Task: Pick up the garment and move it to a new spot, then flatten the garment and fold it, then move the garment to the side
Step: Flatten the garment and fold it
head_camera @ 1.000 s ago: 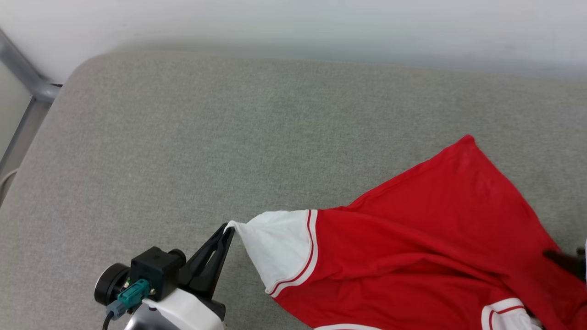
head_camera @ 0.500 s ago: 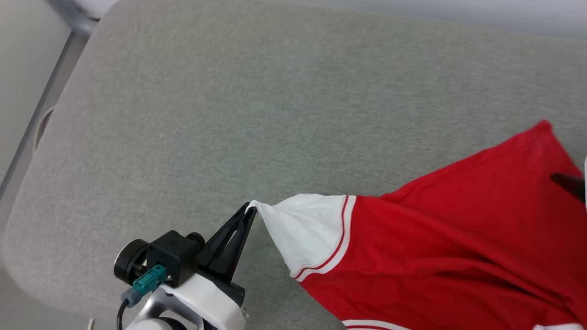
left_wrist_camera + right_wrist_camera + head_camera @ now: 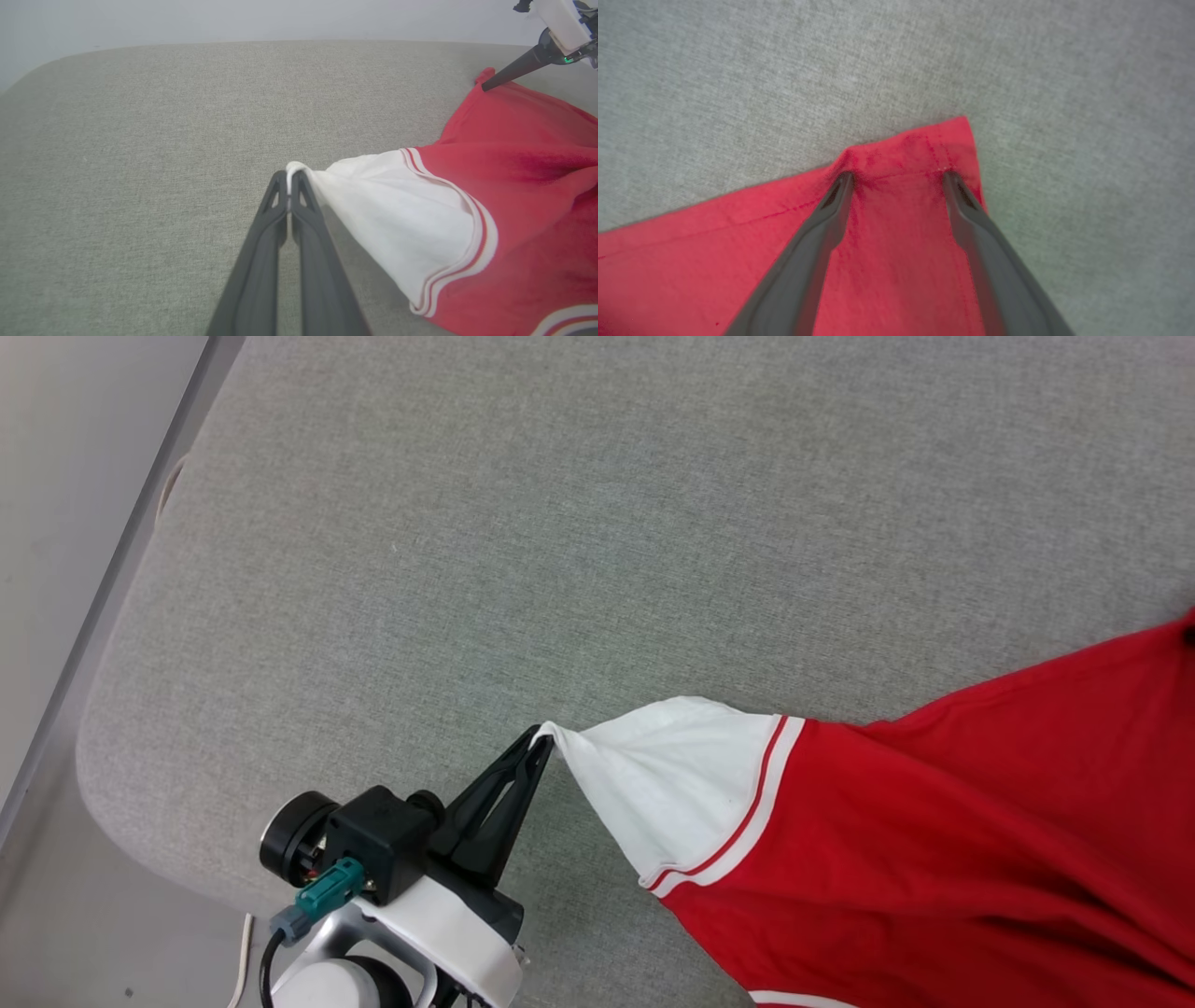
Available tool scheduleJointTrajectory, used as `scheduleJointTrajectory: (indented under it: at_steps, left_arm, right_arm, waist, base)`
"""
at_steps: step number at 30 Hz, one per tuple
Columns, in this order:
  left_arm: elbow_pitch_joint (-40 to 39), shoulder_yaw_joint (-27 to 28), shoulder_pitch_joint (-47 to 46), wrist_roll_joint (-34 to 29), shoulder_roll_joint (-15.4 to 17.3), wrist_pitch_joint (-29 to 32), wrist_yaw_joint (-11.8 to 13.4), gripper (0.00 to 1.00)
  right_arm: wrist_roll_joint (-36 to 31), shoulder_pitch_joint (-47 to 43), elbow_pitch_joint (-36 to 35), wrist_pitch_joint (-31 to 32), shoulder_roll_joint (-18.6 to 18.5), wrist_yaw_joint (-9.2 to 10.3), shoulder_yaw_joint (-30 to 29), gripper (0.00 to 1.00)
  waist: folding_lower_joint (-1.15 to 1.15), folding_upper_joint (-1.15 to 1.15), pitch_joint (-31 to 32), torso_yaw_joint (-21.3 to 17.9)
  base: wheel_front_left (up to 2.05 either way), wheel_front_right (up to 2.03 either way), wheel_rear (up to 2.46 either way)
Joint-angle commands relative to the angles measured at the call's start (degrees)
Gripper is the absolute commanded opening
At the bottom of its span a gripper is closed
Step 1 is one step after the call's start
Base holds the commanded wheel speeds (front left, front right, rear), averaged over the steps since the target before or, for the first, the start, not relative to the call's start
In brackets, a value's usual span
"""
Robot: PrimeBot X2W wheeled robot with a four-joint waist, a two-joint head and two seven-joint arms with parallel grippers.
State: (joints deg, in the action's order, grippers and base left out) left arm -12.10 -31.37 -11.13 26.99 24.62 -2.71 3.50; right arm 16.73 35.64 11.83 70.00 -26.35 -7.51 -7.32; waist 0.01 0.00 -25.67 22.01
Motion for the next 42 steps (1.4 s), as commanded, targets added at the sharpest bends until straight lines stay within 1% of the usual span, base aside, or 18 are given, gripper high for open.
scheduleJointTrajectory:
  at_steps: [1,4,5,6,7,10,17,22,27,34,38,42]
  left_arm:
    - [0.1,-0.14,-0.74,0.01,-0.35,-0.19,-0.27,0.0]
    - [0.54,-0.35,-0.99,0.15,-0.46,-0.47,-0.36,0.0]
    - [0.7,-0.34,-1.06,0.21,-0.39,-0.46,-0.4,0.0]
    - [0.81,-0.32,-1.18,0.27,-0.28,-0.43,-0.39,0.0]
    - [0.88,-0.26,-1.26,0.33,-0.17,-0.36,-0.41,0.0]
    - [1.0,-0.11,-1.21,0.28,0.23,-0.01,-0.22,0.0]
    - [1.12,0.25,-0.65,0.35,1.11,0.3,0.39,0.0]
    - [0.89,0.99,0.2,0.61,1.98,0.63,0.98,0.0]
    - [-0.26,2.05,0.36,0.98,3.59,1.48,1.55,0.0]
    - [-2.67,5.46,-1.8,0.63,8.0,3.25,1.93,0.0]
    - [-4.77,8.45,-4.19,1.94,9.63,4.17,2.28,0.0]
    - [-6.31,11.46,-7.7,2.22,11.46,5.26,2.86,0.0]
  right_arm:
    - [-0.38,-0.66,1.49,-0.11,0.41,0.05,0.79,1.0]
    - [0.03,-1.9,3.21,-0.36,0.52,0.05,2.06,1.0]
    - [0.28,-2.27,3.78,-0.55,0.72,0.05,2.18,0.85]
    - [0.25,-2.52,4.28,-0.89,0.89,0.05,2.28,0.3]
    - [0.23,-2.63,4.68,-1.22,0.99,0.05,2.48,0.0]
    - [0.48,-2.68,5.67,-2.82,1.15,0.05,2.78,0.0]
    - [1.58,-0.59,7.16,-10.31,1.84,0.05,3.65,0.0]
    - [2.79,2.1,8.56,-17.19,1.8,0.05,4.06,0.0]
    - [4.29,3.63,10.59,-23.4,1.19,0.05,4.65,0.0]
    - [6.67,5.67,10.58,-29.39,-0.37,0.06,5.25,0.0]
    - [7.74,6.95,8.94,-31.85,0.2,0.07,4.61,0.0]
    - [8.42,6.72,6.16,-32.79,0.65,0.07,4.7,0.0]
  waist:
    - [-0.01,0.0,-0.46,0.49]
    - [-0.01,0.0,-0.62,0.86]
    - [-0.01,0.0,-0.62,0.93]
    - [-0.01,0.0,-0.6,0.97]
    - [-0.01,0.0,-0.55,0.95]
    - [-0.01,0.0,0.01,0.63]
    - [-0.01,0.0,3.08,-1.23]
    - [-0.01,0.0,6.83,-3.64]
    - [-0.01,0.0,10.95,-6.4]
    - [-0.01,0.0,15.97,-10.08]
    - [-0.01,0.0,18.4,-12.39]
    - [-0.01,0.0,20.14,-14.7]
  base:
    - [0.0,0.0,0.0]
    - [0.0,0.0,0.0]
    - [0.0,0.0,0.0]
    - [0.0,0.0,0.0]
    - [0.0,0.0,0.0]
    - [0.0,0.0,0.0]
    - [0.0,0.0,0.0]
    - [0.0,0.0,0.0]
    - [0.0,0.0,0.0]
    - [0.0,0.0,0.0]
    - [0.0,0.0,0.0]
    - [0.0,0.0,0.0]
